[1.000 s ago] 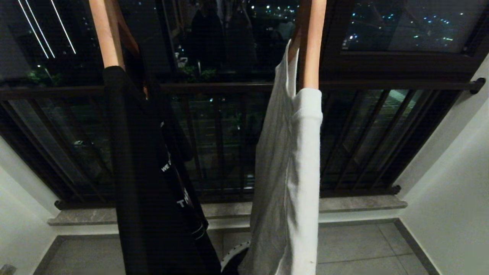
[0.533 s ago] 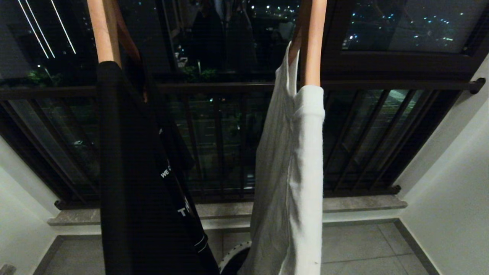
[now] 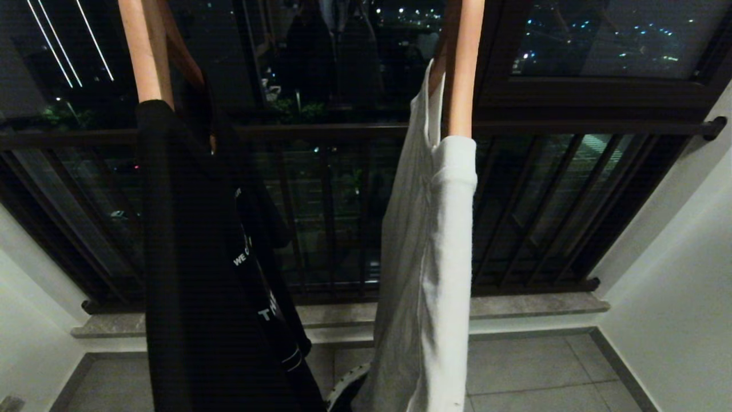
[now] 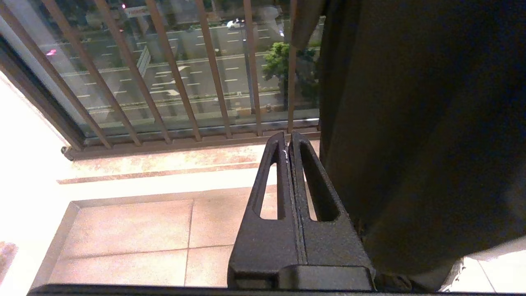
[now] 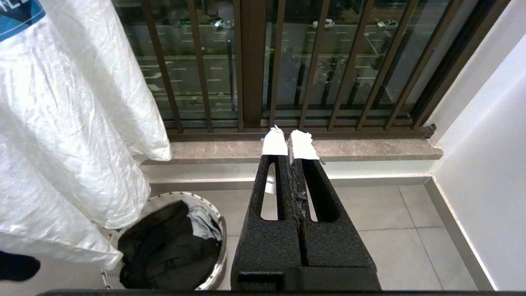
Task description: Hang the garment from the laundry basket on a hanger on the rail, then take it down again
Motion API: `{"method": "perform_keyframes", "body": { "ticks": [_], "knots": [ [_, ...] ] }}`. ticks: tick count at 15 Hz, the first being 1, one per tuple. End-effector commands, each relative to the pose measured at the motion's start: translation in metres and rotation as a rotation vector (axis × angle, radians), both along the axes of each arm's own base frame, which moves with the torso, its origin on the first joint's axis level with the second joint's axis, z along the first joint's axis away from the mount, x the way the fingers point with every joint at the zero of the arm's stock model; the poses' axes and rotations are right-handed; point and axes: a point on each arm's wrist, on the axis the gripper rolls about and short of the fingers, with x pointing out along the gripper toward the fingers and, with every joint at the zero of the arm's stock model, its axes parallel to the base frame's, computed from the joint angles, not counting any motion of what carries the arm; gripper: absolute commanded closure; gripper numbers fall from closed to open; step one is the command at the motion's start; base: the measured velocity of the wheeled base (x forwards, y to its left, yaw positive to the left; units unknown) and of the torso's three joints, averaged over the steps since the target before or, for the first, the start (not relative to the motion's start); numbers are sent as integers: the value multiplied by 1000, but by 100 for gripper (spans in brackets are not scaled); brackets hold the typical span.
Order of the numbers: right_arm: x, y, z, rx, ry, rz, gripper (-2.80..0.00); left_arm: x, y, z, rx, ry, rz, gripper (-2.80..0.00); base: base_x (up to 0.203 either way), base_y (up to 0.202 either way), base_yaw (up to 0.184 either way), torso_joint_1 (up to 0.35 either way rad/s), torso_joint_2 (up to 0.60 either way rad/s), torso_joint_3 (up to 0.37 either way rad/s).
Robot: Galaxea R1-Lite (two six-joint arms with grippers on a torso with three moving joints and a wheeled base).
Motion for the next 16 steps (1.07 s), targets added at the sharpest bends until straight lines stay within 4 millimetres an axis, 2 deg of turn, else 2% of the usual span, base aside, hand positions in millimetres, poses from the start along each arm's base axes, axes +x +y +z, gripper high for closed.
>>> {"method": "perform_keyframes", "body": {
  "ticks": [1, 16],
  "knots": [
    [0, 0, 0, 0, 0, 0, 0, 0, 0, -1, 0, 2, 0, 0, 0, 0, 0, 0, 0, 0],
    [0, 0, 0, 3, 0, 0, 0, 0, 0, -1, 0, 2, 0, 0, 0, 0, 0, 0, 0, 0]
  ]
}}
